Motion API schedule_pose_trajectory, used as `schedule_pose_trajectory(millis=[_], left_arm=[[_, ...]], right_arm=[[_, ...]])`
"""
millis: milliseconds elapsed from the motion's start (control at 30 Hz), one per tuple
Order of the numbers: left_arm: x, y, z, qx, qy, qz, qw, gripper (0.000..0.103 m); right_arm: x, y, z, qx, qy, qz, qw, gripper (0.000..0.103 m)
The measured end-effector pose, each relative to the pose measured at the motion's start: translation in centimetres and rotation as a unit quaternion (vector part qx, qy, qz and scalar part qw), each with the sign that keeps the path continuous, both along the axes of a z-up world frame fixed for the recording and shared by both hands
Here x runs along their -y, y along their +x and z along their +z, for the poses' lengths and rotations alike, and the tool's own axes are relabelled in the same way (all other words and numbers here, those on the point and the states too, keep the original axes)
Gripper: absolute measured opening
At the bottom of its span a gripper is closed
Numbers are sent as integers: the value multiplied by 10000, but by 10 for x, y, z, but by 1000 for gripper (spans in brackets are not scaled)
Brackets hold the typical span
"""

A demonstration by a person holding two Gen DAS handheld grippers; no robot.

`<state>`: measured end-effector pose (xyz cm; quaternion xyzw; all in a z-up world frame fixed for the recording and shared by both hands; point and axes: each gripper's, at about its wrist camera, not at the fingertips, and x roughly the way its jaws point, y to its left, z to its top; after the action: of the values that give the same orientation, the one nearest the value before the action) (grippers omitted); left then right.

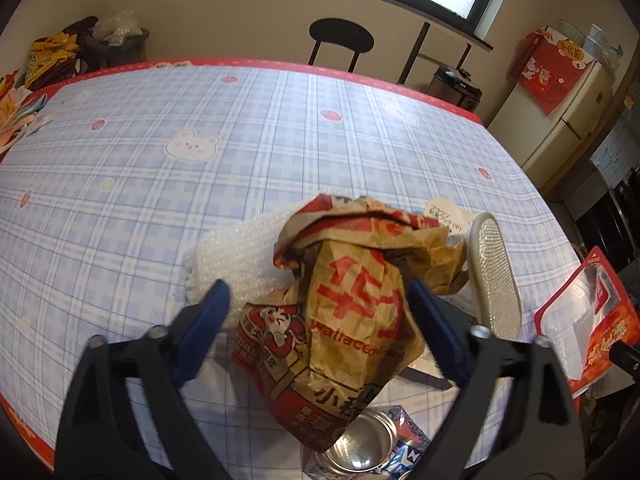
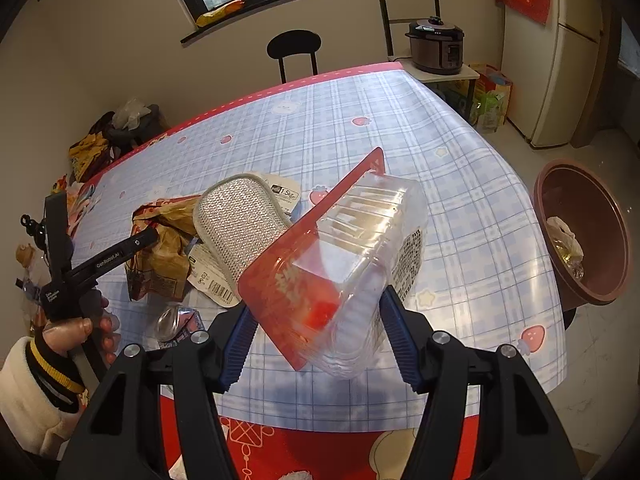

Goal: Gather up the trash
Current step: 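Grasp the brown printed paper food bag with the left gripper, then carry the tray over the brown bin and open the right gripper while the left gripper lifts the paper bag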

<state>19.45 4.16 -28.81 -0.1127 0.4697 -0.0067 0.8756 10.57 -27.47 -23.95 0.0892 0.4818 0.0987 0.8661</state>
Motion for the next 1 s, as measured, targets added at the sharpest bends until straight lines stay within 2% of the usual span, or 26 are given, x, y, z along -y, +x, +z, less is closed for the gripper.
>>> schedule_pose_trajectory(millis=[67, 200, 333, 367, 400, 500, 667, 1000], left_arm=[[-2, 0, -1, 19, -101, 14, 9999, 78], [-1, -5, 7, 132, -106, -98, 9998, 67], [-5, -18, 22, 302, -313, -160, 9989, 63], [-7, -22, 26, 356, -359, -172, 9986, 49], [-7, -25, 28, 311, -330, -165, 9988, 43], [-13, -37, 34, 347, -461, -133, 9982, 44], [-18, -59, 48, 523, -445, -160, 9975, 43], [-44, -99, 94, 1072, -387, 480, 9923, 43]], right_arm=[[0, 0, 0, 1, -2, 9, 10000, 60], [1, 0, 0, 11, 18, 17, 10000, 60], [4, -2, 4, 73, 45, 33, 10000, 60], [4, -2, 5, 89, 48, 39, 9999, 60], [3, -2, 7, 110, 51, 46, 9999, 60], [1, -3, 10, 165, 66, 82, 9998, 60], [-3, -3, 16, 238, 81, 144, 9996, 60], [-7, -3, 34, 442, 124, 281, 9985, 60]])
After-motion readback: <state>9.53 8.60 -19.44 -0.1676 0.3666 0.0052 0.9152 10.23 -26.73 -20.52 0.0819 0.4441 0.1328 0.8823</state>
